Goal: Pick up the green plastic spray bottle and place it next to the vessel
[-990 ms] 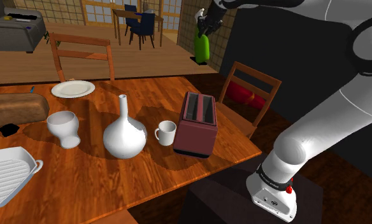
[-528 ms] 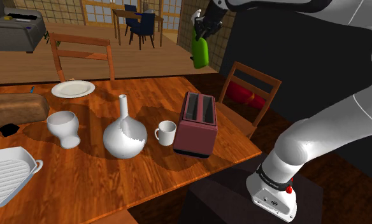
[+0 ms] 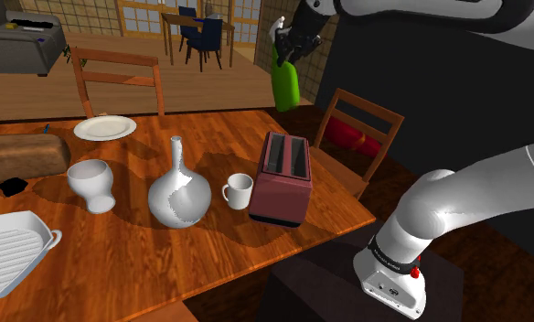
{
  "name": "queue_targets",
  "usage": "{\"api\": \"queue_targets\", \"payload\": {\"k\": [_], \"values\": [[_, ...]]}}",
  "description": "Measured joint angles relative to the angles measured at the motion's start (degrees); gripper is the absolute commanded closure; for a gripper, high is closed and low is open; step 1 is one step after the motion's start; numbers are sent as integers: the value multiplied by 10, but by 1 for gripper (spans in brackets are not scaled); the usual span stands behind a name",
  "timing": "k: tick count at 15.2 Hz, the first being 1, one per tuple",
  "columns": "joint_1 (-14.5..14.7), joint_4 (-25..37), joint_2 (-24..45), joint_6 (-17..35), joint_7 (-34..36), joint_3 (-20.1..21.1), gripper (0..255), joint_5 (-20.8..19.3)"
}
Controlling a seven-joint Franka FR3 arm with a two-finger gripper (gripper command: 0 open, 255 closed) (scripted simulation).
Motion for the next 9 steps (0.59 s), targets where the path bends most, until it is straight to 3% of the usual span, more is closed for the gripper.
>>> {"api": "queue_targets", "payload": {"k": [9], "values": [[31,-5,-55,-62,105,94,255,22]]}}
